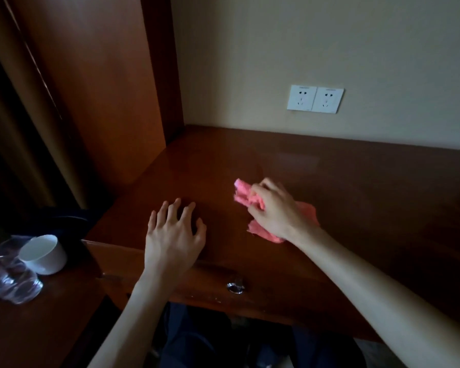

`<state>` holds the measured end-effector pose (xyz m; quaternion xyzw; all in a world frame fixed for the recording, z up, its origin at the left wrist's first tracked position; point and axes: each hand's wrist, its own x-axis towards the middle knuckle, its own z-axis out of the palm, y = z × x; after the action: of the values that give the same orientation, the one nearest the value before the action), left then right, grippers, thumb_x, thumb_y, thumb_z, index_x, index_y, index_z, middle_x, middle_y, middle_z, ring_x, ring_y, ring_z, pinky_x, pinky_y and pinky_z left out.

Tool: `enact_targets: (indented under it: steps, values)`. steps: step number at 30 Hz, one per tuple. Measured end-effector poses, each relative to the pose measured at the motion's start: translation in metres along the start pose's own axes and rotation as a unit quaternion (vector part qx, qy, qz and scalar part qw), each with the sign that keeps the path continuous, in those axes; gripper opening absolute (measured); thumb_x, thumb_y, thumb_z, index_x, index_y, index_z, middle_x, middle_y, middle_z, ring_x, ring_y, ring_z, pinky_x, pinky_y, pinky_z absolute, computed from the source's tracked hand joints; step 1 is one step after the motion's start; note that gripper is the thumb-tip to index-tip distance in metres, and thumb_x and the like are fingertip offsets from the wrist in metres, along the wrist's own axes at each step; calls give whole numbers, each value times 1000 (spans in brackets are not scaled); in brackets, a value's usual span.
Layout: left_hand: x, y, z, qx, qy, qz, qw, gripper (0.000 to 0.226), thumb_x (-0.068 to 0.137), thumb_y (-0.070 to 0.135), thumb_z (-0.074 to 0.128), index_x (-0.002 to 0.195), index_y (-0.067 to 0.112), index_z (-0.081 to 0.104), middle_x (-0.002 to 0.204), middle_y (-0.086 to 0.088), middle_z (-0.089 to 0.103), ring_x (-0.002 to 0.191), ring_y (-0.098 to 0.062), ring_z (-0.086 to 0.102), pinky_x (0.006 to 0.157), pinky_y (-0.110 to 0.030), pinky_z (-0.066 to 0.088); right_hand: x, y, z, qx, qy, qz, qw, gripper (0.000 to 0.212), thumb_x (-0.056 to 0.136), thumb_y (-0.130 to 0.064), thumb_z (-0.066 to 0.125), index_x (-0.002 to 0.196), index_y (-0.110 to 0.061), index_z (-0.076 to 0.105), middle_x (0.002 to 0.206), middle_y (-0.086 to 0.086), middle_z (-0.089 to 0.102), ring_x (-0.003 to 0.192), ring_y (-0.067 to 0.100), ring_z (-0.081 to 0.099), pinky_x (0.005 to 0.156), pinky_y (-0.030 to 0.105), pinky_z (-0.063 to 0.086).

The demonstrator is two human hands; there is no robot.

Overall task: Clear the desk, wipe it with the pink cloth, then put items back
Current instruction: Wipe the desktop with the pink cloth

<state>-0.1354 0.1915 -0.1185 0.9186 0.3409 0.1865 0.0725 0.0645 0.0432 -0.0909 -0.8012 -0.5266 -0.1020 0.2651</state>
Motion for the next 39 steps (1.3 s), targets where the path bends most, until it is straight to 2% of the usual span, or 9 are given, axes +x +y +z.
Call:
enact_targets:
  steps: [6,11,16,19,22,24,28,34,39]
  values:
    - [1,4,-1,-3,16,-6,1000,64,93,53,32,147,24,51,156,-9,44,149,-31,32,123,-52,22,-71,-22,-27,47,-81,-85,992,17,91,-30,59,107,-25,63,114,-11,53,110,9,54,92,24,46]
    - [-2,5,-6,-19,11,-4,1000,60,95,51,34,146,25,52,156,-8,44,148,-31,34,122,-49,22,-22,-25,-2,32,0,-40,999,28,89,-25,64,111,-35,50,103,-5,51,96,24,55,85,34,45]
    - [23,-29,-41,-52,-54,17,997,48,102,55,36,146,39,47,154,0,46,135,-21,49,110,-44,45,-48,-63,2,61,-109,-144,982,17,93,-28,60,109,-23,64,119,-13,51,109,11,52,88,31,52]
    - [22,-82,-72,-5,-142,-59,988,80,88,81,35,157,46,16,168,3,13,153,-27,19,120,-52,25,-43,-56,7,67,-91,-128,985,18,93,-31,60,109,-25,65,117,-15,50,109,10,52,85,35,54]
    - [1,-129,-86,-54,-217,-69,972,121,56,104,41,158,45,14,168,16,4,153,-23,18,120,-53,28,-32,-74,28,44,-40,-101,993,39,94,-35,54,132,-30,58,113,-11,49,103,14,49,85,34,53]
    - [-5,-139,-85,-54,-188,-34,980,127,46,104,51,156,48,22,164,26,7,152,-19,23,118,-49,33,-15,-100,49,23,-17,-89,996,56,96,-43,45,150,-30,46,115,-4,52,102,21,50,86,39,53]
    - [-5,-133,-85,-32,-129,-16,991,107,59,74,77,153,47,31,162,25,16,148,-16,31,112,-43,40,10,-149,82,16,-6,-108,994,58,102,-45,28,149,-18,49,121,8,57,98,29,53,81,48,53]
    - [-10,-135,-78,-23,-98,5,995,101,64,70,74,153,43,35,162,23,19,145,-17,38,104,-41,45,-66,-114,18,44,-53,-167,984,57,106,-33,40,161,-34,24,142,-10,51,126,11,52,99,26,49]
    - [-13,-138,-77,-7,-85,6,996,100,66,75,70,154,47,31,164,24,17,147,-18,35,106,-45,43,-102,-66,-38,77,-87,-153,981,43,91,-37,67,134,-30,64,134,-22,60,117,0,63,87,32,59]
